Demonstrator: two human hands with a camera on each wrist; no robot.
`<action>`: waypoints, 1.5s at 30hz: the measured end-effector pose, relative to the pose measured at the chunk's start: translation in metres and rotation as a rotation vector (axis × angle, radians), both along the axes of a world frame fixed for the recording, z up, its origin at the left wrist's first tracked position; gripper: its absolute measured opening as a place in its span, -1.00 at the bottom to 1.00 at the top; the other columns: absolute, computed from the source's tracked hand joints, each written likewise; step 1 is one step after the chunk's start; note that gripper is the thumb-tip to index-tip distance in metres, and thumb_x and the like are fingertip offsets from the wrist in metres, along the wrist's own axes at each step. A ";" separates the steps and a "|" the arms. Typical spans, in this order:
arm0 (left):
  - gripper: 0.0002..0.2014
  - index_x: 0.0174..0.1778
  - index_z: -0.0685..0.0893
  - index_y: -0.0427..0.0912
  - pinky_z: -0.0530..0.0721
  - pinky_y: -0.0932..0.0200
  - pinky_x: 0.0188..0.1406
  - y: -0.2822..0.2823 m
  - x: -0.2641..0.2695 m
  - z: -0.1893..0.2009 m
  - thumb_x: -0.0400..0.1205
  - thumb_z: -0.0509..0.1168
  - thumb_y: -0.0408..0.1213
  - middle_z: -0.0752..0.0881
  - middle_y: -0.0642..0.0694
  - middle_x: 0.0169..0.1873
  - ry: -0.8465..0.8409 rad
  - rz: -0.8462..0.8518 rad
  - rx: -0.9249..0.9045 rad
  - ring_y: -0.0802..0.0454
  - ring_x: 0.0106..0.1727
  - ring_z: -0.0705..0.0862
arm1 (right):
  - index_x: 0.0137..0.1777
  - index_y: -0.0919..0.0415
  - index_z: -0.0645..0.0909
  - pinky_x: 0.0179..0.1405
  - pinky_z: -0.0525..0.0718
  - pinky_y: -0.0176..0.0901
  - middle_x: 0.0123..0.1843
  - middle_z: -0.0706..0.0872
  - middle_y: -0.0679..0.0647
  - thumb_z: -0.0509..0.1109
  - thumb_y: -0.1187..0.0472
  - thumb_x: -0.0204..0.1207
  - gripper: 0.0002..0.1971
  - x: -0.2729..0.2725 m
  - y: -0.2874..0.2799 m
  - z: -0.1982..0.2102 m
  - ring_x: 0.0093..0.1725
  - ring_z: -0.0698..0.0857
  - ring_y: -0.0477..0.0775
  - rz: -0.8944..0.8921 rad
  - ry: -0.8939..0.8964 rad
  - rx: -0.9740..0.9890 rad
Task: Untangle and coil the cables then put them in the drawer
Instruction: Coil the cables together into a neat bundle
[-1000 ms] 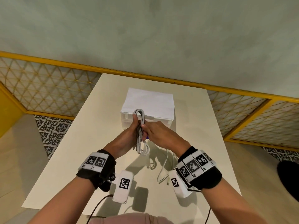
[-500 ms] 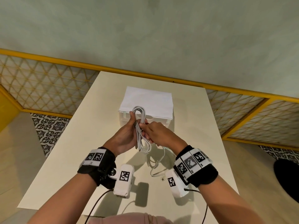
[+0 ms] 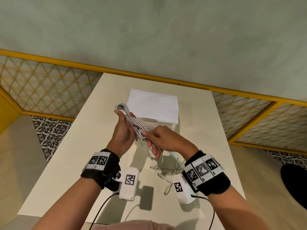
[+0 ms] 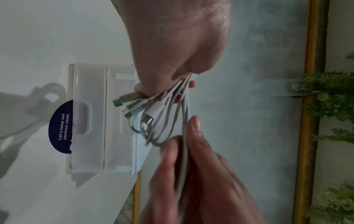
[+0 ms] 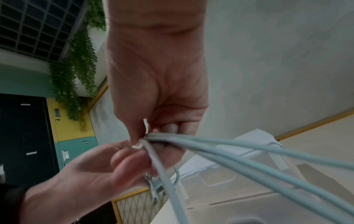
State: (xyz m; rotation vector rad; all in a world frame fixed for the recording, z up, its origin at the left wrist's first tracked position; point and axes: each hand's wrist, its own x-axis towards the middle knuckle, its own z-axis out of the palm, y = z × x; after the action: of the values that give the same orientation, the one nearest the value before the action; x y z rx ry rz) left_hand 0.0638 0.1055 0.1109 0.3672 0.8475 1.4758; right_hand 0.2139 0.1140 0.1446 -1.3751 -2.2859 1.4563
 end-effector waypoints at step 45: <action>-0.46 -0.54 0.59 -0.05 0.55 0.16 -0.49 -0.026 0.027 0.028 0.66 0.08 0.17 0.40 0.00 -0.65 0.563 -0.505 0.125 0.06 -0.67 0.36 | -0.38 0.03 0.65 -0.51 0.42 -0.49 -0.63 0.58 -0.11 0.34 -0.15 0.52 -0.65 0.033 0.013 0.057 -0.60 0.53 -0.22 0.092 -0.061 0.341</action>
State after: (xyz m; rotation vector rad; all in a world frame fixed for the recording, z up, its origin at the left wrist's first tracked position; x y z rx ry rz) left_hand 0.0904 0.0792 0.1385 1.0439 1.0084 0.9579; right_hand 0.2467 0.1272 0.2013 -1.2425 -2.5162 0.9926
